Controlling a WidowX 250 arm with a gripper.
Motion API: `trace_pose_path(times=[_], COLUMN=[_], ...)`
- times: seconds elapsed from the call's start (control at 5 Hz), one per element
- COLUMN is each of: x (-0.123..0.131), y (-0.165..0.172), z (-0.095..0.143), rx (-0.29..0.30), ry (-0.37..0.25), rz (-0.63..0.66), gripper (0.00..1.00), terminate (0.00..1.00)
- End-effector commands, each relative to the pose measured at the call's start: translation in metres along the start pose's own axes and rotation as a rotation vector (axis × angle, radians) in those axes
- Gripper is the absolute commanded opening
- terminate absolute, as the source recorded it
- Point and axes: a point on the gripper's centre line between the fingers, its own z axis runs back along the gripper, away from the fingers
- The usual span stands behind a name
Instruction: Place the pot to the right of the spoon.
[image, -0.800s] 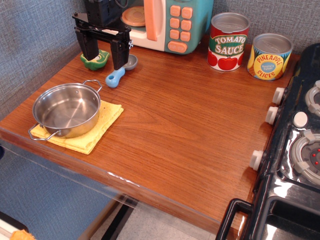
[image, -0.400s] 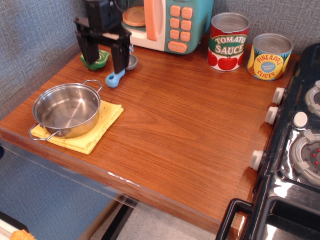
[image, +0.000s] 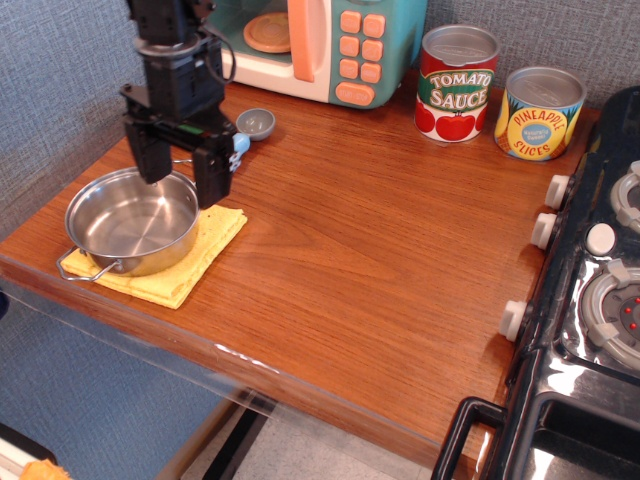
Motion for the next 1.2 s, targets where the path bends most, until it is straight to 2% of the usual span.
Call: trace_pose_path(times=[0.0, 0.2, 0.4, 0.6, 1.0], x=[-0.018, -0.013, -0.01, -0.009, -0.01], y=[-0.013, -0.007, -0.004, -0.004, -0.005], z=[-0.005, -0.019, -0.03, -0.032, -0.03], rx=[0.059, 0.051, 0.069, 0.065, 0.047], ry=[0.016, 0.041, 0.066, 0.063, 0.039], rz=[-0.027, 0.021, 0.033, 0.04, 0.015], gripper=[1.0, 1.0, 1.0, 0.0, 0.0], terminate=[0.0, 0.0, 0.0, 0.0, 0.0])
